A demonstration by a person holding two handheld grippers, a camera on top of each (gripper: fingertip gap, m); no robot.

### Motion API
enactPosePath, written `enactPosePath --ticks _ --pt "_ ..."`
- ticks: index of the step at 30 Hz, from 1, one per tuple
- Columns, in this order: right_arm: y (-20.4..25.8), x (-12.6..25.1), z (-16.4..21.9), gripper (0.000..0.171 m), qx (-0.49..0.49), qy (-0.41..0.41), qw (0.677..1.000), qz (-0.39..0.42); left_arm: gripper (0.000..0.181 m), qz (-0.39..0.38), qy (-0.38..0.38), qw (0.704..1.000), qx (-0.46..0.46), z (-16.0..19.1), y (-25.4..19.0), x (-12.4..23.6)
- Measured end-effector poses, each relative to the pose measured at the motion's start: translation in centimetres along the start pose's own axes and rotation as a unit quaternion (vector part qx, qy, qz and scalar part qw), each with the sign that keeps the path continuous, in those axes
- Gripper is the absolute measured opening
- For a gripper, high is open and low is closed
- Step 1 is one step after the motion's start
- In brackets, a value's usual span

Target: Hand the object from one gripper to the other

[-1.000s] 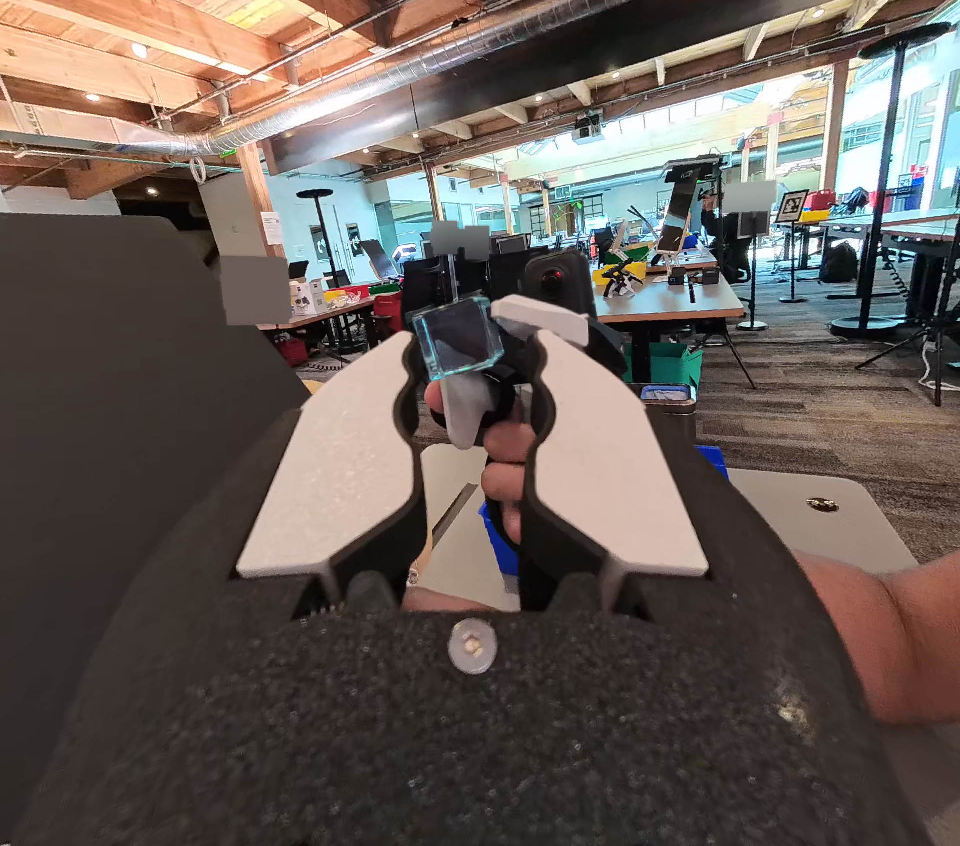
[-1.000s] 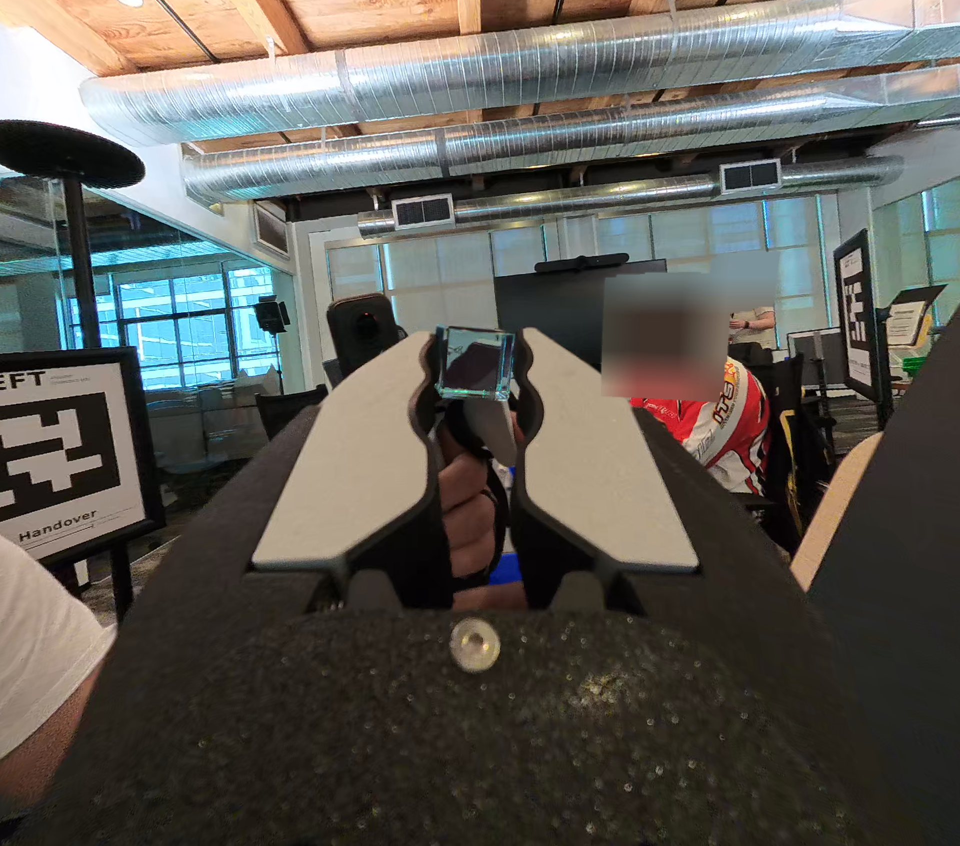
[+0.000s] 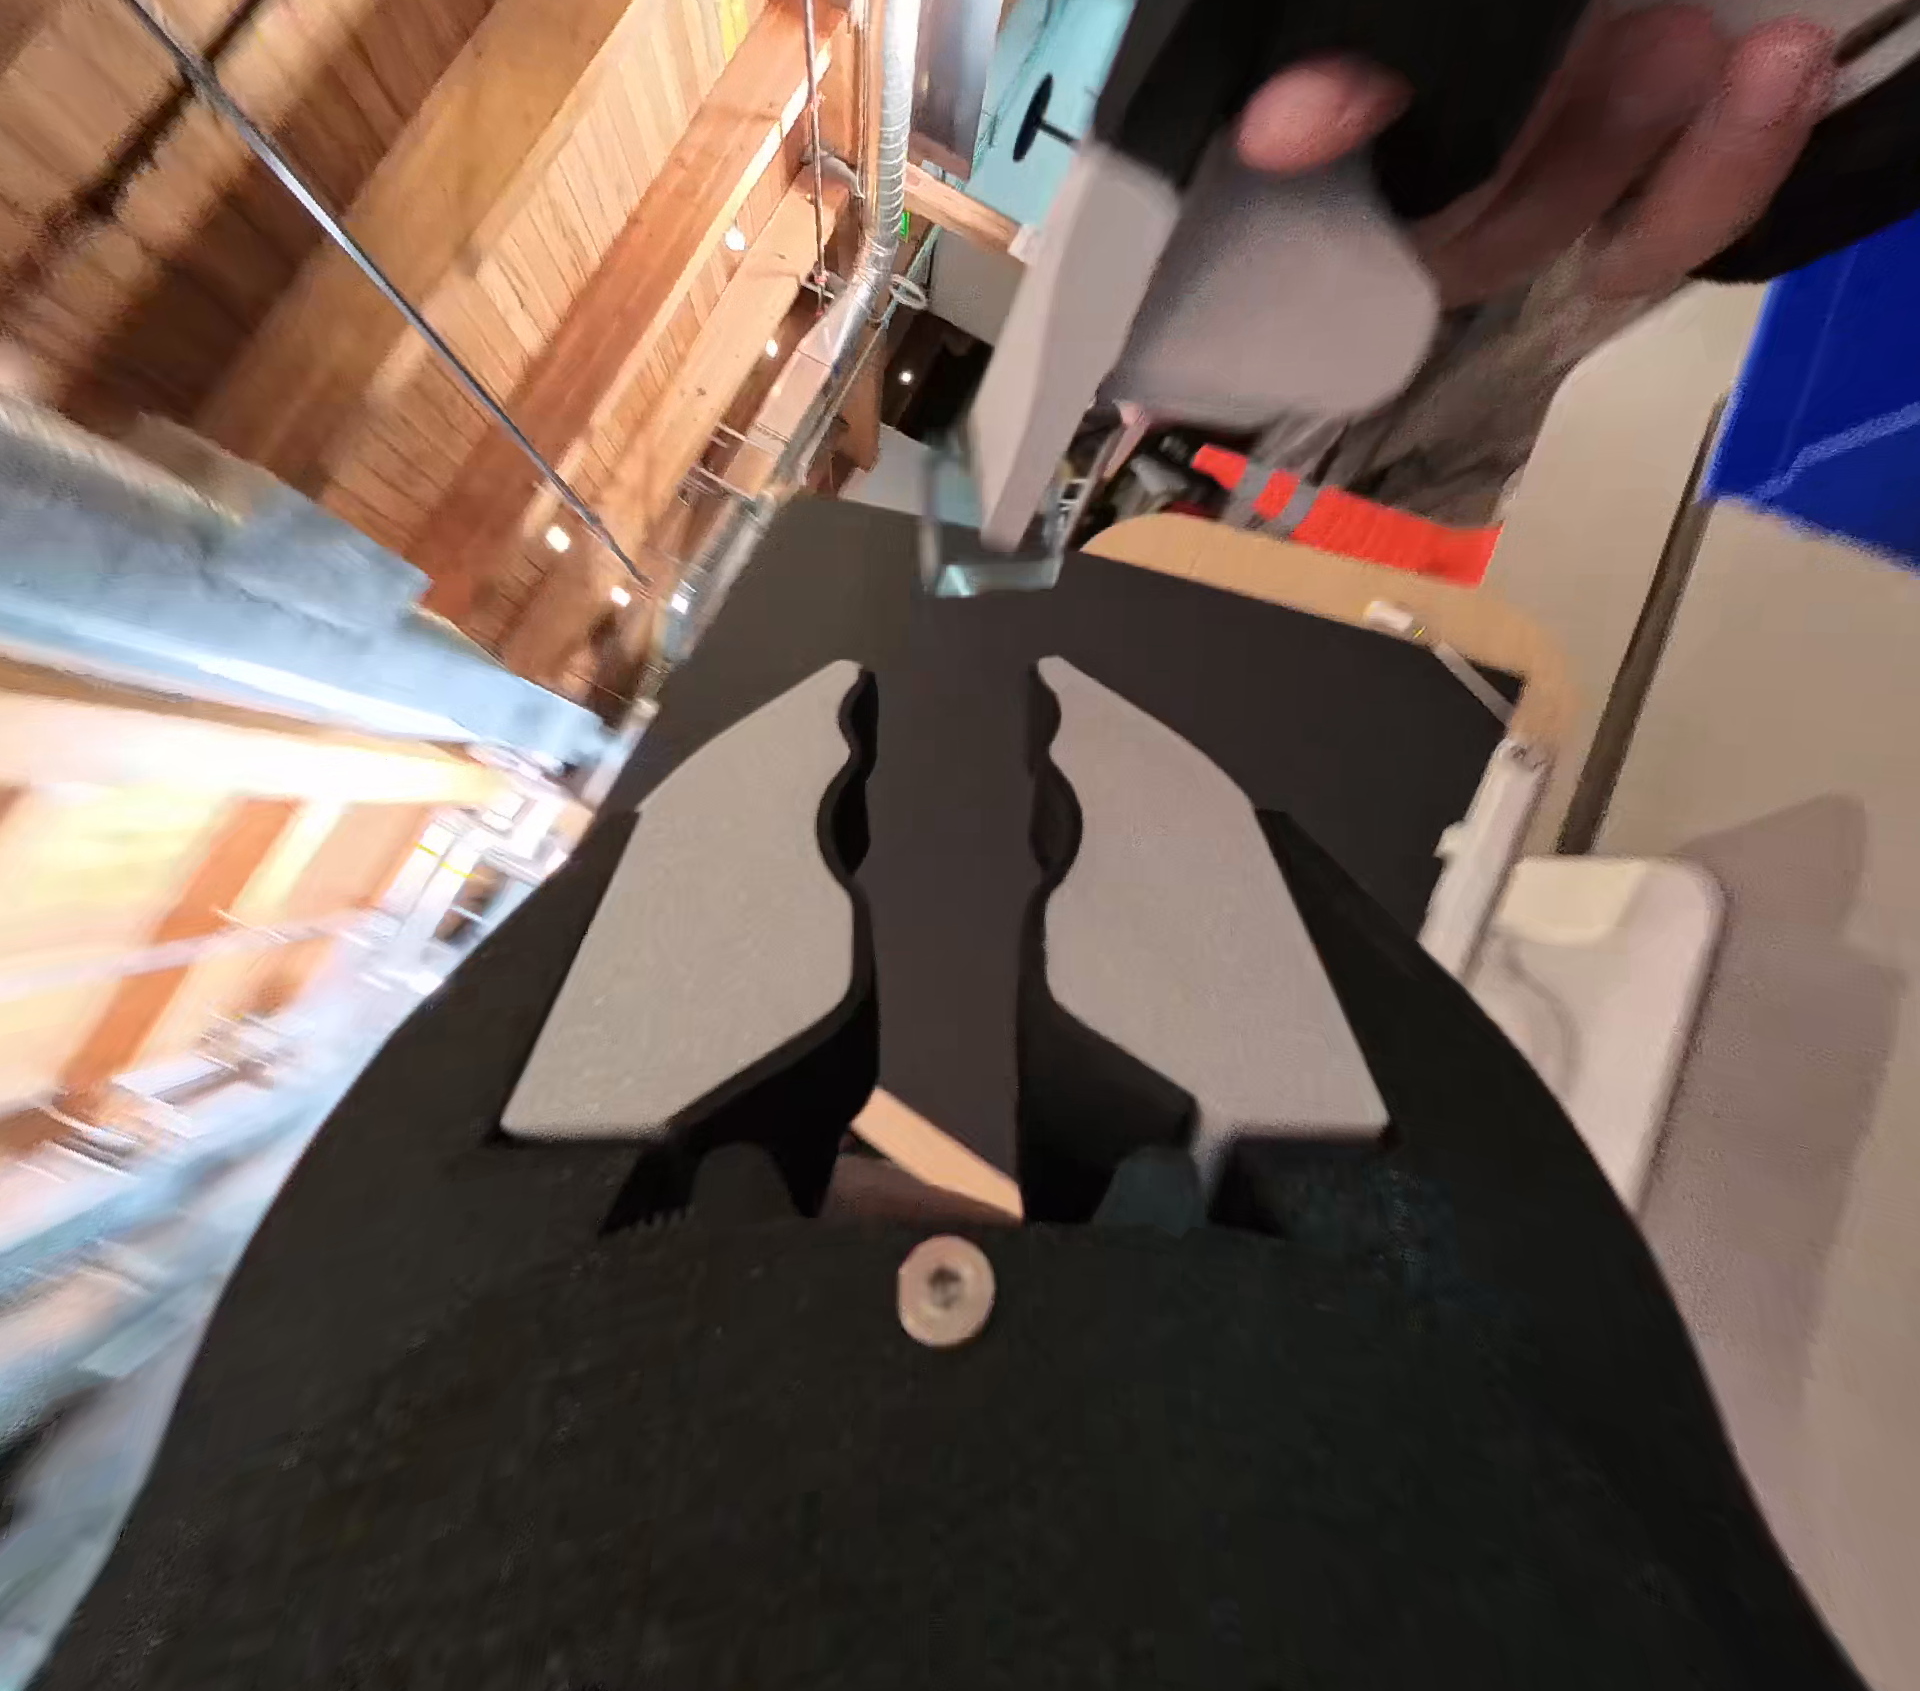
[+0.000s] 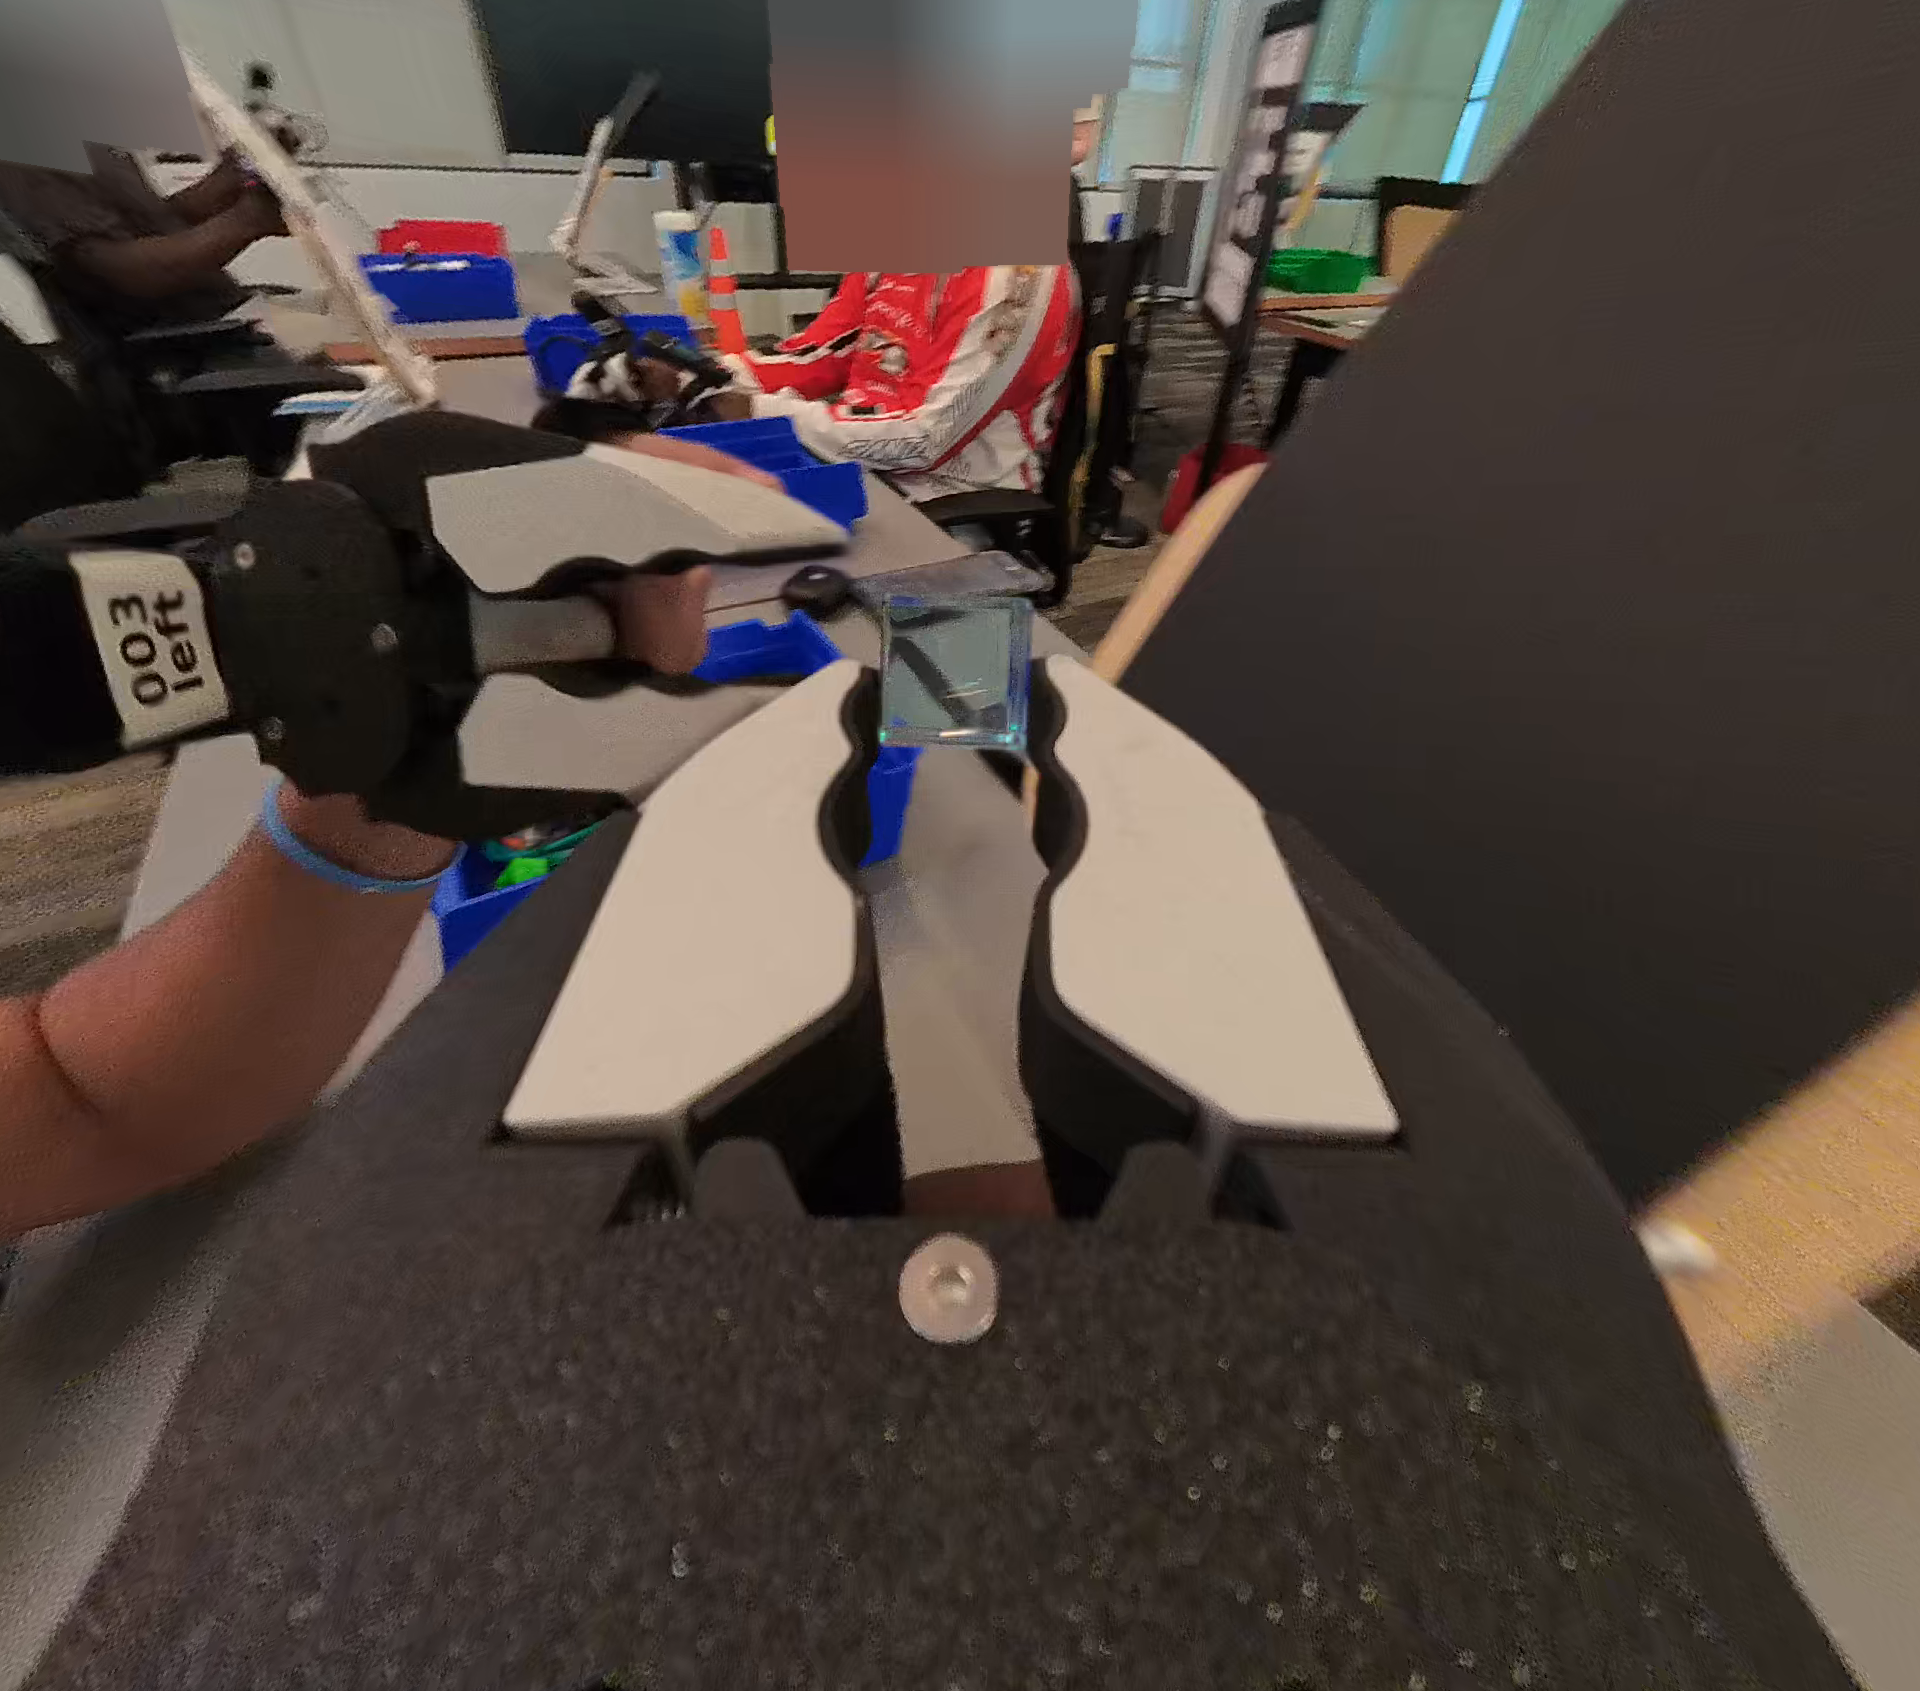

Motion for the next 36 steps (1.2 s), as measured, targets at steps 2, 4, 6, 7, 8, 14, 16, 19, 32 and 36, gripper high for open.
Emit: enactPosePath --ticks 2,4,6,7,8,14,16,19,32,36 --pt "-2.3 3.7 -1.1 0.027 0.011 0.002 0.998 0.062 0.026 0.021 0.010 0.991 0.136 0.5 0.0 0.1" --pt "-4.6 8.0 -1.7 0.027 0.043 0.045 0.989 0.136 0.036 0.102 0.064 0.948 0.294 1.5 -2.2 -0.2" --pt "-6.8 12.2 -0.9 0.027 0.073 0.116 0.968 0.210 0.042 0.204 0.109 0.875 0.425 1.8 -5.6 0.4" --pt "-7.7 14.1 0.5 0.027 0.079 0.161 0.955 0.238 0.044 0.248 0.111 0.833 0.482 1.6 -7.5 1.3" --pt "-8.7 15.6 2.5 0.027 0.076 0.210 0.941 0.255 0.045 0.288 0.110 0.795 0.523 1.4 -9.5 2.5" --pt "-15.7 20.7 22.8 0.027 -0.077 0.434 0.846 0.301 0.046 0.327 0.152 0.696 0.622 1.0 -19.1 11.8" --pt "-16.6 20.2 28.0 0.028 -0.146 0.447 0.837 0.280 0.047 0.332 0.169 0.635 0.677 -0.4 -21.9 15.5" --pt "-18.0 19.1 30.7 0.028 -0.186 0.425 0.835 0.296 0.050 0.315 0.183 0.587 0.723 -2.0 -24.4 20.7" --pt "-18.2 19.4 31.4 0.050 -0.183 0.446 0.809 0.336 0.051 0.219 0.311 0.655 0.653 0.8 -24.5 30.1" --pt "-13.8 22.2 25.0 0.047 -0.133 0.322 0.838 0.420 0.051 0.190 0.296 0.687 0.636 1.9 -22.2 31.7"
Point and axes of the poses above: each gripper's, where its closed fingertips meet, x back along the fingers, z out of its underside, y = z × x across the jaws, the point moved 5 cm from there along x, back along the fingers, and after that the axes turned 2 degrees about z, right-handed, at the moved point
